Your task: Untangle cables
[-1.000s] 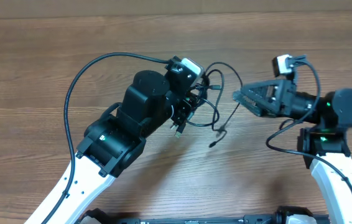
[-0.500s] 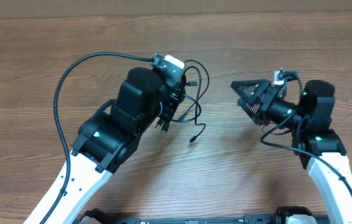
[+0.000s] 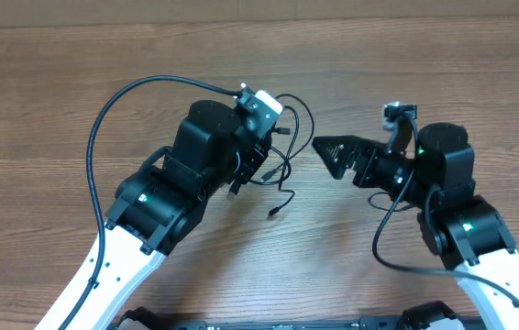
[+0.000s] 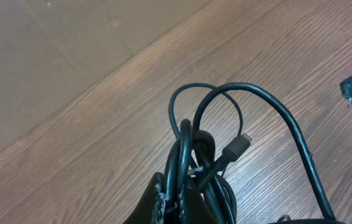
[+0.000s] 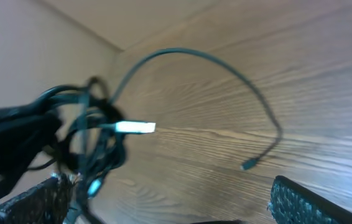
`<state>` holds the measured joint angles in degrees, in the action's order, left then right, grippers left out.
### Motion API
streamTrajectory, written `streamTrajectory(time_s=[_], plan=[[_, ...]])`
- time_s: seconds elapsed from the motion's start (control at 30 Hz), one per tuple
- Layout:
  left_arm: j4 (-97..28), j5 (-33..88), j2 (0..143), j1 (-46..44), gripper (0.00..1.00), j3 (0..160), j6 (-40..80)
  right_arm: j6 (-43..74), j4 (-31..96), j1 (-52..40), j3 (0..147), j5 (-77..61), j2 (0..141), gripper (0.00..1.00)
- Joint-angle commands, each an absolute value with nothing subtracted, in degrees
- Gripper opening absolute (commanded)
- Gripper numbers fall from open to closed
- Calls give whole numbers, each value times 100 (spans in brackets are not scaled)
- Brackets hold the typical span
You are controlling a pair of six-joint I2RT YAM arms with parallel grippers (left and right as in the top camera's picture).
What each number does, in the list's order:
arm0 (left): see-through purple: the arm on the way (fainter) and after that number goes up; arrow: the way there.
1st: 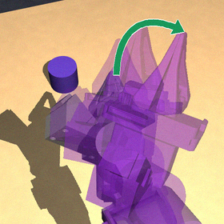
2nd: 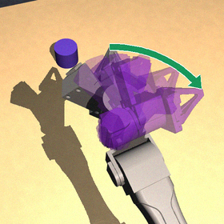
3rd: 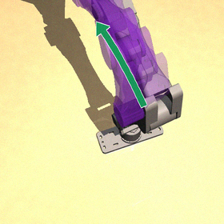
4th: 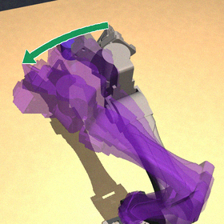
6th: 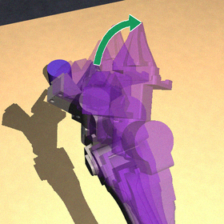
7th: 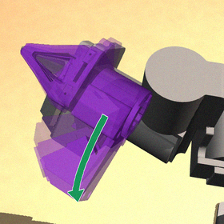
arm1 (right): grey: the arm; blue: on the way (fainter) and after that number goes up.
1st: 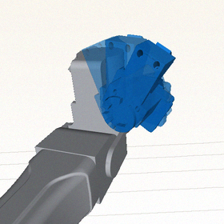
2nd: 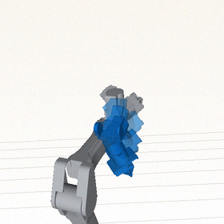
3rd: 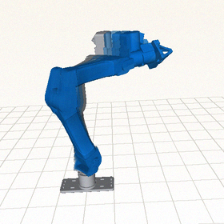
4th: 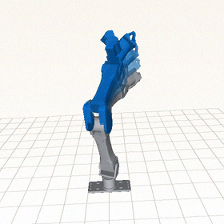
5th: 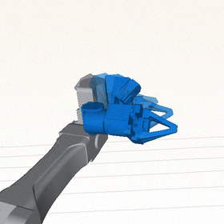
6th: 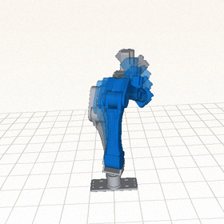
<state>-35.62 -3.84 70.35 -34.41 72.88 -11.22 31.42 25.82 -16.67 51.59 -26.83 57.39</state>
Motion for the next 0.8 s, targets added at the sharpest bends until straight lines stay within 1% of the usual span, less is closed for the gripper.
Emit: streamTrajectory(time_s=[0.0, 0.07, 0.2, 0.33, 0.43, 0.6, 0.77], plan=[[-3444, -12, 6934, -3514, 4, 7343, -1291, 2967, 2589, -2012, 5367, -2482, 5599, 100], [-3321, 215, 6936, -3575, 4, 7343, -1291, 2969, 2655, -2178, 5367, -2250, 5599, 100], [-3194, 460, 6936, -3776, 4, 7345, -1378, 3061, 2978, -2386, 5367, -1116, 5605, 100], [-3103, 451, 6936, -3999, 4, 7345, -1492, 3059, 3022, -2383, 5367, -926, 5605, 100], [-3074, 451, 6934, -4101, 4, 7345, -1540, 3059, 3111, -2383, 5367, -408, 5605, 100], [-2954, 425, 6890, -4093, 4, 7345, -1323, 3212, 3715, -2383, 5367, 657, 5605, 100], [-2950, 390, 6794, -4086, 4, 7345, -1308, 3317, 4320, -2383, 5365, 1243, 5616, 100]])
